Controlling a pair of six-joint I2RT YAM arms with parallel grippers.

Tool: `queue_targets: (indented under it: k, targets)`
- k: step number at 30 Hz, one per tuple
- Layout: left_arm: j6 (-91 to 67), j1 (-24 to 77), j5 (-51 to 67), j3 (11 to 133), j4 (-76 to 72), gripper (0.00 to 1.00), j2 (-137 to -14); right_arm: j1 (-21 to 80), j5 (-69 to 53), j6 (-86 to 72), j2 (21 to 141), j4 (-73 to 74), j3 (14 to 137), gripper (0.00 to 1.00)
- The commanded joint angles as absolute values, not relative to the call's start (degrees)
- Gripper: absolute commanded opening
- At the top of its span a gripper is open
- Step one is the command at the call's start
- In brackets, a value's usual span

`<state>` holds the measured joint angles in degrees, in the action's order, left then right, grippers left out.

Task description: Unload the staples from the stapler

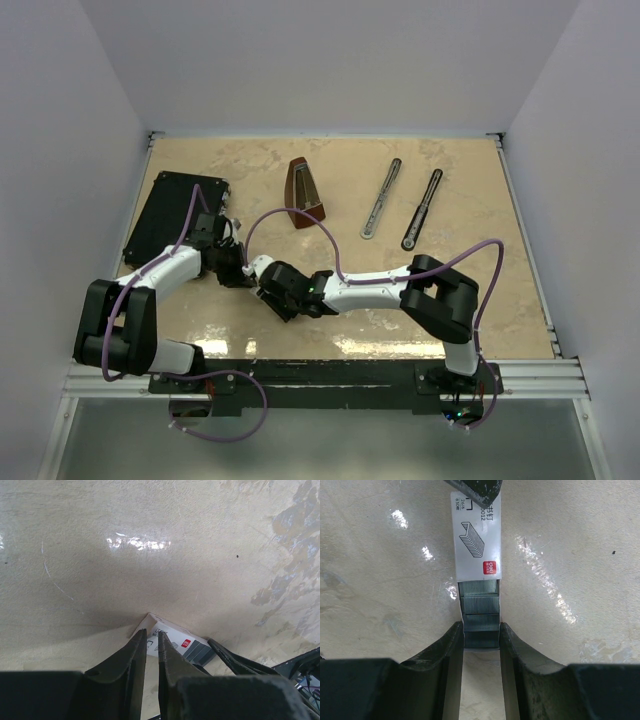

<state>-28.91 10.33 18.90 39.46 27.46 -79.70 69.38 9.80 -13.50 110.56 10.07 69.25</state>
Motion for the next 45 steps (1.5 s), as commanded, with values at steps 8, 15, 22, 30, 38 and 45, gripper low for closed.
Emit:
queue_targets:
  k: [8, 15, 22, 30, 38, 45]
  targets:
    - [-29.5, 10.9, 21.2, 38.8, 26.4, 0.19, -79.6, 69.7, 13.0, -15.1, 113.2, 7.8, 72.5, 0.27]
    - [-29.9, 11.0, 20.9, 38.7, 26.5, 0.19, -79.0, 69.7, 14.6, -16.0, 114.1, 8.4, 72.6, 0.26]
    - [-30.6, 10.9, 20.1, 38.6, 26.7, 0.19, -79.2, 69.6, 14.9, -16.6, 113.9, 8.1, 73.3, 0.32]
    - [-30.8, 10.9, 18.0, 38.9, 27.3, 0.26, -76.9, 69.1, 13.6, -17.0, 109.9, 9.8, 72.1, 0.51]
    - [-30.9, 10.9, 16.7, 39.0, 27.6, 0.27, -76.6, 69.0, 13.3, -19.2, 103.3, 10.5, 66.9, 0.56]
    - [-31.0, 11.1, 15.7, 39.2, 27.9, 0.25, -76.4, 69.0, 13.4, -20.6, 101.7, 8.9, 61.9, 0.55]
